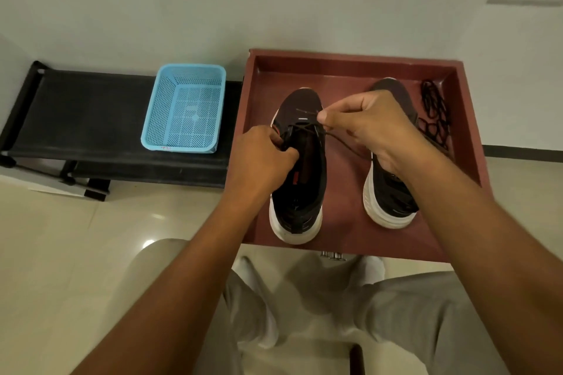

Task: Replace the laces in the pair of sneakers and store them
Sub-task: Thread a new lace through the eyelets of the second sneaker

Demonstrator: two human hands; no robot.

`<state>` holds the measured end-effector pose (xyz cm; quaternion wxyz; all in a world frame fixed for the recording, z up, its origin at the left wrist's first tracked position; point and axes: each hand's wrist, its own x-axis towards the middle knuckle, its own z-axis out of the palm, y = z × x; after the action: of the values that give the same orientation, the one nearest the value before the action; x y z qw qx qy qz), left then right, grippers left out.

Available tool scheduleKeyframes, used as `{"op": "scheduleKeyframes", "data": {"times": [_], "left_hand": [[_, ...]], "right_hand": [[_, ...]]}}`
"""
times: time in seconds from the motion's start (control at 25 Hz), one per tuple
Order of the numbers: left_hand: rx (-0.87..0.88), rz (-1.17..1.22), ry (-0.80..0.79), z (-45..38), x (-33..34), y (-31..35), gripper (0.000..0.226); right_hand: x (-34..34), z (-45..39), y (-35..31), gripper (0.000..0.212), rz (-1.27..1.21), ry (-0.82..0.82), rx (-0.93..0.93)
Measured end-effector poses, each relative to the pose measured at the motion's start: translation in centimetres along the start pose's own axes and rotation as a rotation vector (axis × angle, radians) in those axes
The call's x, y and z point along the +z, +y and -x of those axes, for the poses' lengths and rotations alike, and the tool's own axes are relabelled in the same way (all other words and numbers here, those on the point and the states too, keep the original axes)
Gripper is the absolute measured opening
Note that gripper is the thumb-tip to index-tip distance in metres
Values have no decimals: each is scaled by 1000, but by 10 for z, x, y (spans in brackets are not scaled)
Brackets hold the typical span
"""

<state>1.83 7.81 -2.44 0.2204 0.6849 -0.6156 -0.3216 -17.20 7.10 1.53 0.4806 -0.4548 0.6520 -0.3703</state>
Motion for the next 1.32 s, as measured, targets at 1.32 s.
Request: {"op": "scheduleKeyframes", "data": {"times": [1.32], "left_hand": [[-394,646,-282,-25,-4,-20,16]], "right_hand": [[59,-1,38,8,432,182,-273]]}}
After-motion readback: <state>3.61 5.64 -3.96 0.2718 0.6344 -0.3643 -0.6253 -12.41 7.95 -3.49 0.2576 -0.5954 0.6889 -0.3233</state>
